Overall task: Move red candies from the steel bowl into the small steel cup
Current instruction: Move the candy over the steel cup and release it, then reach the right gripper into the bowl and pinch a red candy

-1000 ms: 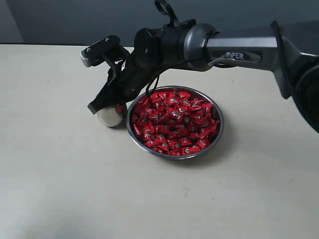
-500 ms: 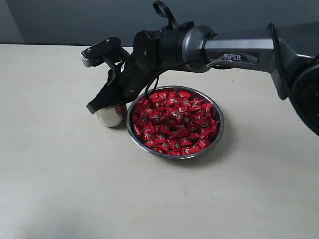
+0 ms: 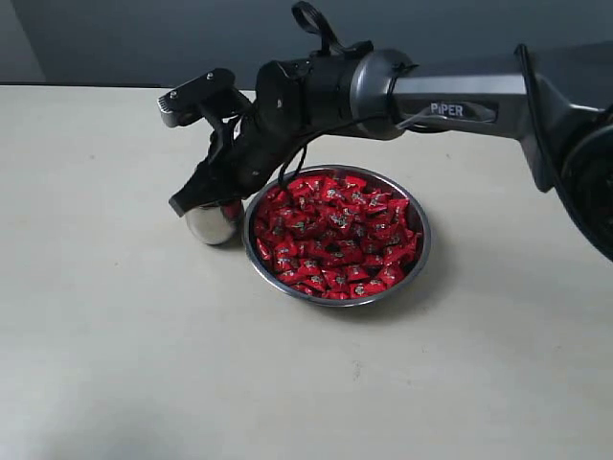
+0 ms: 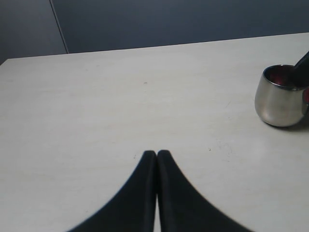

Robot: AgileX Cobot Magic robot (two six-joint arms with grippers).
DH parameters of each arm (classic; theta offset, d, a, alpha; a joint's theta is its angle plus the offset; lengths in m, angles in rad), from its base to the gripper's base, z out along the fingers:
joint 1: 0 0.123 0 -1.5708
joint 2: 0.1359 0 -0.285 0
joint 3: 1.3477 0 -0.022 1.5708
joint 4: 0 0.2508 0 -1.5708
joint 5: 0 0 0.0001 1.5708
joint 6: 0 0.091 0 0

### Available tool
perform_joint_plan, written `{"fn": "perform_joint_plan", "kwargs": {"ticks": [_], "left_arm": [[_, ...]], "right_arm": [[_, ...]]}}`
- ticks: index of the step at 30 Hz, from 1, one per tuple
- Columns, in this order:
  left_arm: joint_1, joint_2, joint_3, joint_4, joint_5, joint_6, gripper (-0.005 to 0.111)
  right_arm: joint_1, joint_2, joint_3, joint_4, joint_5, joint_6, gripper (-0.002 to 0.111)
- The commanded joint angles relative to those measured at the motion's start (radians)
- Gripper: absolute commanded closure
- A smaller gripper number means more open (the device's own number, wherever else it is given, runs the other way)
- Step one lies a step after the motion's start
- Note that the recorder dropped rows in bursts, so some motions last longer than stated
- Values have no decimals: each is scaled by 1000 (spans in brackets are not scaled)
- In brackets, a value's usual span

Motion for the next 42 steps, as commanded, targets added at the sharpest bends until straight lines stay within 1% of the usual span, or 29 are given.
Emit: {"fn": "perform_joint_plan", "kwargs": {"ticks": [1,4,7,10,13,16,17,19,21,30,38,42], "left_arm": [[-5,-5,-8,2,-5,-3,106],[-5,-5,-8,2,-5,-3,106],[-5,-5,-8,2,-5,-3,106],[-5,-5,-8,2,-5,-3,106],[-5,-5,-8,2,-5,-3,106],[-5,-5,-8,2,-5,-3,106],[-5,-5,-8,2,-5,-3,106],[-5,-5,-8,2,-5,-3,106],[-5,-5,-8,2,-5,-3,106],[-5,-5,-8,2,-5,-3,106],[-5,-5,-8,2,-5,-3,106],[-5,-5,-8,2,-5,-3,106]], "right_arm": [[0,-46,-8,-38,-8,-1,73],[0,-102,-8,-44,17,-1,75],[-10,-184,-6,-83,144,4,77],[-38,-217,19,-121,187,17,77],[-88,-243,81,-156,188,63,77],[-155,-246,143,-152,165,88,77],[-184,-246,186,-149,140,88,77],[-211,-246,246,-138,71,88,77],[-219,-244,287,-151,20,86,77],[-221,-149,284,-171,-36,86,77],[-221,-142,284,-166,76,86,77],[-219,-142,284,-161,94,86,77]]}}
